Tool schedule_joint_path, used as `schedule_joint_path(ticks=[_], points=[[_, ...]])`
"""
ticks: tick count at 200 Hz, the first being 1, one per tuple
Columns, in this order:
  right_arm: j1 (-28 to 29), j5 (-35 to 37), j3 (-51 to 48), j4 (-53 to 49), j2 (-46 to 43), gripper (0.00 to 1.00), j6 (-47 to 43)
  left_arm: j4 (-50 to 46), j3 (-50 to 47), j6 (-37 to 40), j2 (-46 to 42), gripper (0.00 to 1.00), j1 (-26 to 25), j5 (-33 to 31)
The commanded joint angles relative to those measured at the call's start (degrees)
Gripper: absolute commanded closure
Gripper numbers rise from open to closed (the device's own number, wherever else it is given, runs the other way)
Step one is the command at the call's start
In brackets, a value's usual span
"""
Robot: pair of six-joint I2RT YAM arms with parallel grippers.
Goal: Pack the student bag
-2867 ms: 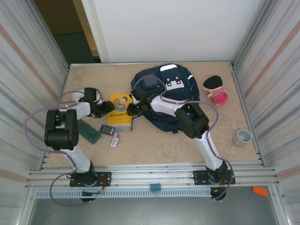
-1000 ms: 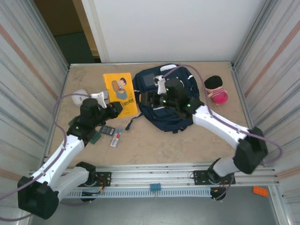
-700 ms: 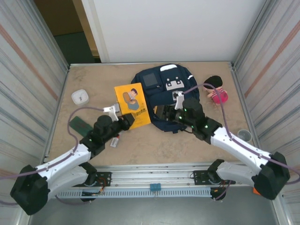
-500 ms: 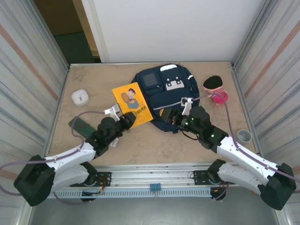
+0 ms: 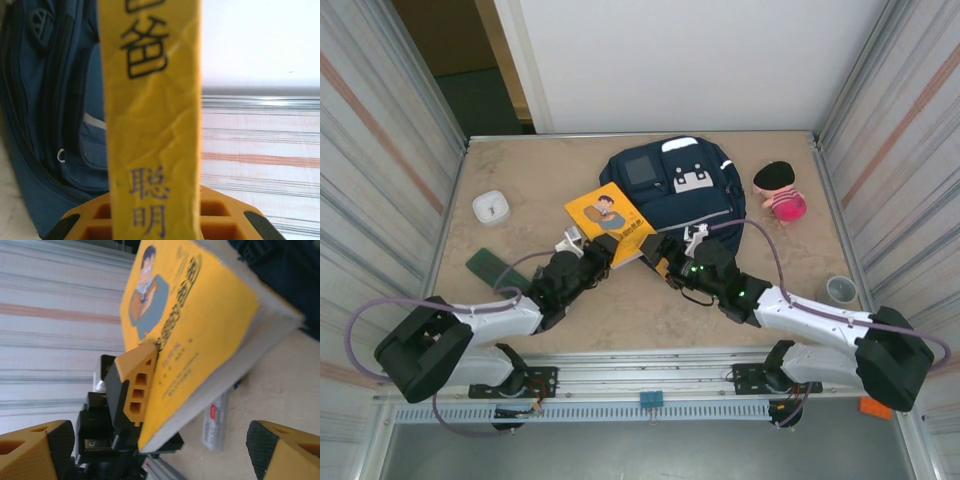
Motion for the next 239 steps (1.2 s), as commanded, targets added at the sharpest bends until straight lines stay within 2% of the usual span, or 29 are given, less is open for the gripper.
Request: schedule_joint_path(ticks=[1, 29, 53, 78, 116, 141, 180, 215, 239], points=[[0.78, 2.56, 0.2, 9.52, 1.74, 0.14, 3.92, 8.89, 3.67, -3.86, 0.43, 1.0, -1.34, -1.36], [1.23, 5.48, 0.39, 9.55, 2.67, 0.24, 5.95, 12.23, 3.83, -5.47, 2.46, 1.0, -2.35, -1.63], [1.65, 7.03, 0.21, 9.38, 3.49, 0.25, 7.94, 14.23, 4.25, -6.12, 3.85, 1.0, -2.97, -1.76], [2.35, 7.78, -0.21, 7.43, 3.15, 0.24, 8.76, 14.71, 4.38, -5.61, 4.39, 1.0, -3.09, -2.45], [3.22, 11.26, -1.99, -1.93, -2.79, 0.14, 8.76, 11.21, 4.23, -3.49, 2.96, 1.0, -3.08, -4.67], [3.51, 12.76, -2.52, -5.87, -5.88, 0.13, 8.58, 10.33, 4.27, -2.97, 2.69, 1.0, -3.02, -4.75], [3.35, 11.61, -1.92, -1.81, -3.4, 0.13, 8.26, 10.93, 6.29, -3.82, 4.21, 1.0, -3.16, -2.4], [0.99, 9.28, -0.69, 3.53, -0.53, 0.16, 7.34, 13.2, 7.28, -4.98, 5.17, 1.0, -3.43, -1.42], [0.07, 8.4, 0.82, 5.38, 0.98, 0.26, 6.47, 12.88, 7.12, -5.1, 5.03, 1.0, -3.88, -1.4]])
